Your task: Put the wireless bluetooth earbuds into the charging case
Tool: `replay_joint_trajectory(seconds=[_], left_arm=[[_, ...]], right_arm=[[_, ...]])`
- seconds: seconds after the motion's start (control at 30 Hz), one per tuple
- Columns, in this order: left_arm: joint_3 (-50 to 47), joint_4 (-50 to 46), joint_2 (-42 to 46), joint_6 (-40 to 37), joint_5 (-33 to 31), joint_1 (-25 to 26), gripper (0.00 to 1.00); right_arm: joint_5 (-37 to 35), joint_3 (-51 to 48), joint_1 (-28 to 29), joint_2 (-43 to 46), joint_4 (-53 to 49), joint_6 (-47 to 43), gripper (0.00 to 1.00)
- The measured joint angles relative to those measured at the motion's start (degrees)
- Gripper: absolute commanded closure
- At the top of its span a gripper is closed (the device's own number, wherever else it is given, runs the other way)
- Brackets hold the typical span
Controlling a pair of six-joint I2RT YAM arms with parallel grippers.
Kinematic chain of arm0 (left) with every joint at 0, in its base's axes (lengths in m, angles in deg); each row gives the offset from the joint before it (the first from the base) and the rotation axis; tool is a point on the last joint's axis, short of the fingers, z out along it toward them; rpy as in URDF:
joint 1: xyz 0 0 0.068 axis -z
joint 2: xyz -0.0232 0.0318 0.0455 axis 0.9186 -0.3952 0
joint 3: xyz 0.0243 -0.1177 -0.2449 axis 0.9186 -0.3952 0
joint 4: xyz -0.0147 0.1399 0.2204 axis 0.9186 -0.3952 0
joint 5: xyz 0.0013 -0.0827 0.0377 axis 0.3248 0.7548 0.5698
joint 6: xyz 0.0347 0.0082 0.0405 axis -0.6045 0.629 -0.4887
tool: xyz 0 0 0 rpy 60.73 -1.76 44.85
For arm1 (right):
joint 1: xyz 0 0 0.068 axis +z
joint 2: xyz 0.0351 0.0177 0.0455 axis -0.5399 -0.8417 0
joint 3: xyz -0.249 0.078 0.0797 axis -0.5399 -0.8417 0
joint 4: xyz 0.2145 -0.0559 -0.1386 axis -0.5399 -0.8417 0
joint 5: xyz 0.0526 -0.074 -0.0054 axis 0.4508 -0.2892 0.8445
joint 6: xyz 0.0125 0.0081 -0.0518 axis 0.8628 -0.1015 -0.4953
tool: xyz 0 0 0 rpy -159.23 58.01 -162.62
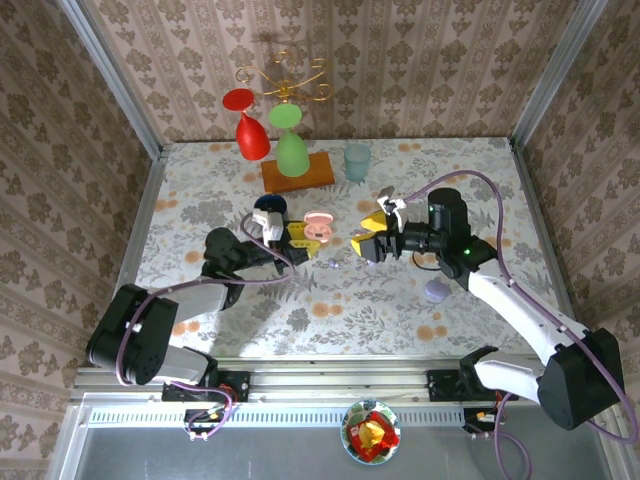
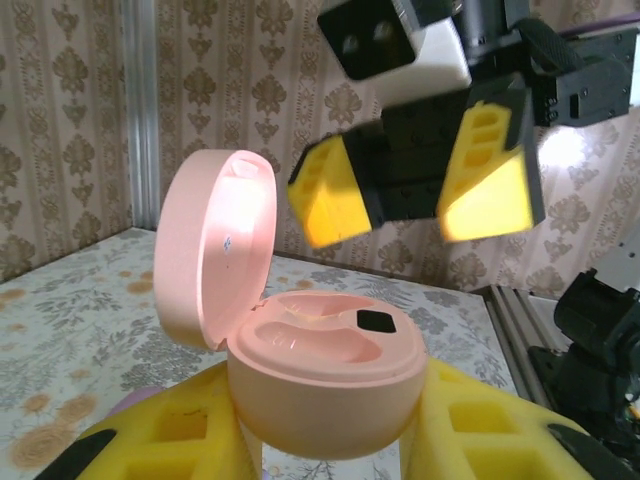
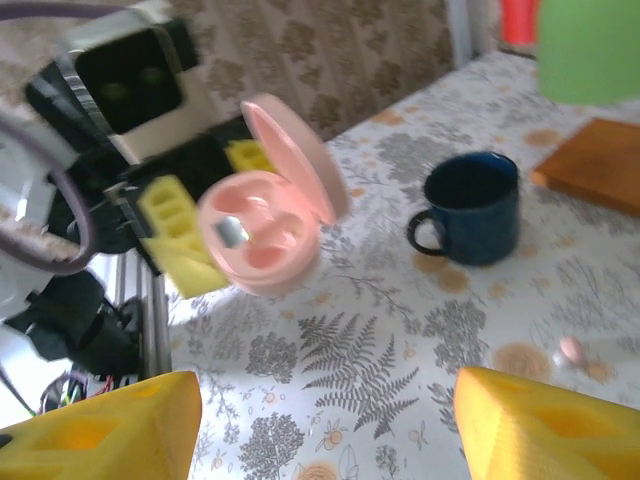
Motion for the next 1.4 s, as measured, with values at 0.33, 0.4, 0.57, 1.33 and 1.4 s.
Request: replay_joint_trajectory(seconds=[0.33, 0.4, 0.57, 1.33, 1.4], left_arm=[[-0.57, 0.07, 0.85, -0.04, -1.75, -0.55, 0.7], [-1.29, 0.07, 1.2, -0.42, -2.05, -1.77, 0.7], [-3.43, 0.11, 1.55, -1.62, -2.29, -4.42, 0.7], [-4.76, 0.17, 2.6, -3.06, -0.96, -5.66, 0.71], [-4.76, 0.2, 2.58, -3.08, -0.74, -5.66, 0.71]], right_arm=[[-24.83, 7.34, 0.02, -14.43, -8.52, 8.61, 0.37], [-29.05, 10.78, 0.35, -18.73, -12.0, 8.52, 0.37], [-34.14, 19.54, 1.05, -29.11, -20.0, 8.5, 0.38], [-31.32, 37.66, 1.44, -52.06, -27.8, 10.08, 0.38], [-31.28, 38.36, 1.44, -52.74, -28.57, 9.92, 0.38]])
